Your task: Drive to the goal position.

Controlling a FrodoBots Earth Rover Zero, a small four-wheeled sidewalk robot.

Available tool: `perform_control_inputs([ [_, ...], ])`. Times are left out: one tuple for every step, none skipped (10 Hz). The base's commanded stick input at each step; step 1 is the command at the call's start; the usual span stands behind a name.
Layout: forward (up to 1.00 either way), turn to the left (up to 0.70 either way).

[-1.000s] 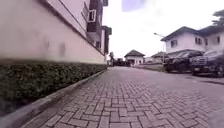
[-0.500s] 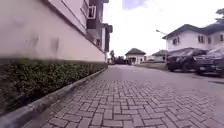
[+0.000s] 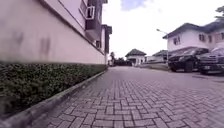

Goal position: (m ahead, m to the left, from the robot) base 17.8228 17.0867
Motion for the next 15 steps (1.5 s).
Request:
perform_control_inputs([
  [0.70,0.00],
  [0.70,0.00],
  [0.70,0.00],
  [0.70,0.00],
  [0.70,0.00],
  [0.70,0.00],
  [0.70,0.00],
  [0.70,0.00],
  [0.70,0.00],
  [0.70,0.00],
  [0.70,0.00],
  [0.70,0.00],
  [0.70,0.00],
  [0.70,0.00],
  [0.70,0.00],
])
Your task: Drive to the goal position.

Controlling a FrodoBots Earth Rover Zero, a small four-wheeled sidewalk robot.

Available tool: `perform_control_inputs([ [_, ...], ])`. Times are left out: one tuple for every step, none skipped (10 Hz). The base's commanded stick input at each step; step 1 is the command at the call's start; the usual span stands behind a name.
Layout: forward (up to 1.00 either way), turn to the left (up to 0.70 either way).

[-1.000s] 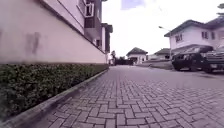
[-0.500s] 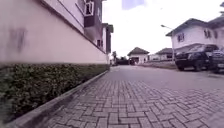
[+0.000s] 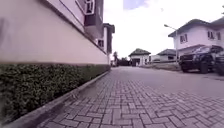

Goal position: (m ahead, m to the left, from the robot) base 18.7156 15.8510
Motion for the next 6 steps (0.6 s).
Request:
perform_control_inputs([
  [0.70,0.00],
  [0.70,0.00],
  [0.70,0.00],
  [0.70,0.00],
  [0.70,0.00],
  [0.70,0.00],
])
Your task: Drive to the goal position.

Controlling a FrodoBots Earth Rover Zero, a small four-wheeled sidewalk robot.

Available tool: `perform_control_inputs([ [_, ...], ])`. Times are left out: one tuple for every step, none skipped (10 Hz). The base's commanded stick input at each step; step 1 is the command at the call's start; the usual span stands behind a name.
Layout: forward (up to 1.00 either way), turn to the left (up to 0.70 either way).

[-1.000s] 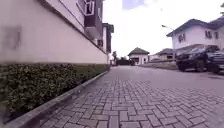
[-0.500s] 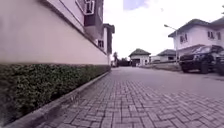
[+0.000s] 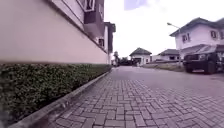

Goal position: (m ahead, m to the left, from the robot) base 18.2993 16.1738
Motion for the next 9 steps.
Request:
perform_control_inputs([
  [0.70,0.00],
  [0.70,0.00],
  [0.70,0.00],
  [0.70,0.00],
  [0.70,0.00],
  [0.70,0.00],
  [0.70,-0.13],
  [0.70,-0.32],
  [0.70,-0.15],
])
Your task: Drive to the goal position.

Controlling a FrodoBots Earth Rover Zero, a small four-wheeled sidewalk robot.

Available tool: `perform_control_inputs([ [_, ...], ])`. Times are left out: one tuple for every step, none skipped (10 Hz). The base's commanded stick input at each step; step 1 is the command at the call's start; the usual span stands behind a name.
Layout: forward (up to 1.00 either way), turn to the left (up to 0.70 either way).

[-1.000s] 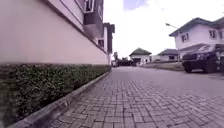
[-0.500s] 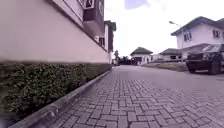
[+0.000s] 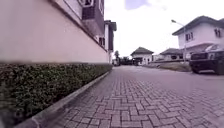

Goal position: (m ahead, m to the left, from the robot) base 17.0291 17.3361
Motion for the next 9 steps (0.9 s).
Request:
perform_control_inputs([
  [0.70,0.00],
  [0.70,0.00],
  [0.70,0.00],
  [0.70,0.00],
  [0.70,0.00],
  [0.70,0.00],
  [0.70,0.00],
  [0.70,0.00],
  [0.70,0.00],
])
